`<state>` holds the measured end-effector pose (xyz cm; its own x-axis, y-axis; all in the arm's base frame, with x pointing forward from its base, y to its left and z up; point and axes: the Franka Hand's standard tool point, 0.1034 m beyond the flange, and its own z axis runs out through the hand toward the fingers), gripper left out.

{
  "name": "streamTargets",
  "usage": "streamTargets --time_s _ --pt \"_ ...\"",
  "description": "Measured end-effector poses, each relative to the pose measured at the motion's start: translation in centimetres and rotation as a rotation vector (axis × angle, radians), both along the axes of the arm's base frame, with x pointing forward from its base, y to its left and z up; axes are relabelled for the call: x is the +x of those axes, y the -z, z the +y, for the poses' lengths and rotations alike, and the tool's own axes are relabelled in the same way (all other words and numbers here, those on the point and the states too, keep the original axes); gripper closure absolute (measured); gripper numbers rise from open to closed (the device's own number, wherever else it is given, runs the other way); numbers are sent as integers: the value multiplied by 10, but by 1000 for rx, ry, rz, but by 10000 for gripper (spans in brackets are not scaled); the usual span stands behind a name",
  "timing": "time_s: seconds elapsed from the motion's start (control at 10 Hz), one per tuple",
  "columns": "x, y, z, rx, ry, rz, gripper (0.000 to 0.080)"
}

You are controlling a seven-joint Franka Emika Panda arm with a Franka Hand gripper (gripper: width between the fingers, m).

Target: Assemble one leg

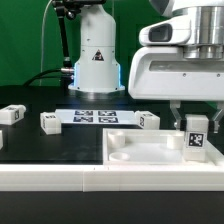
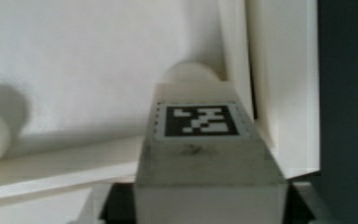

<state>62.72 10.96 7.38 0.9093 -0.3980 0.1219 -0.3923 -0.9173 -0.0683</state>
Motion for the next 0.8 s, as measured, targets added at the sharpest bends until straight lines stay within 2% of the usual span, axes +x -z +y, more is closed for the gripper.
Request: streamTargets --time_s 0.3,0.8 --pt "0 0 -1 58 318 9 509" --pt "-5 1 1 124 886 47 509"
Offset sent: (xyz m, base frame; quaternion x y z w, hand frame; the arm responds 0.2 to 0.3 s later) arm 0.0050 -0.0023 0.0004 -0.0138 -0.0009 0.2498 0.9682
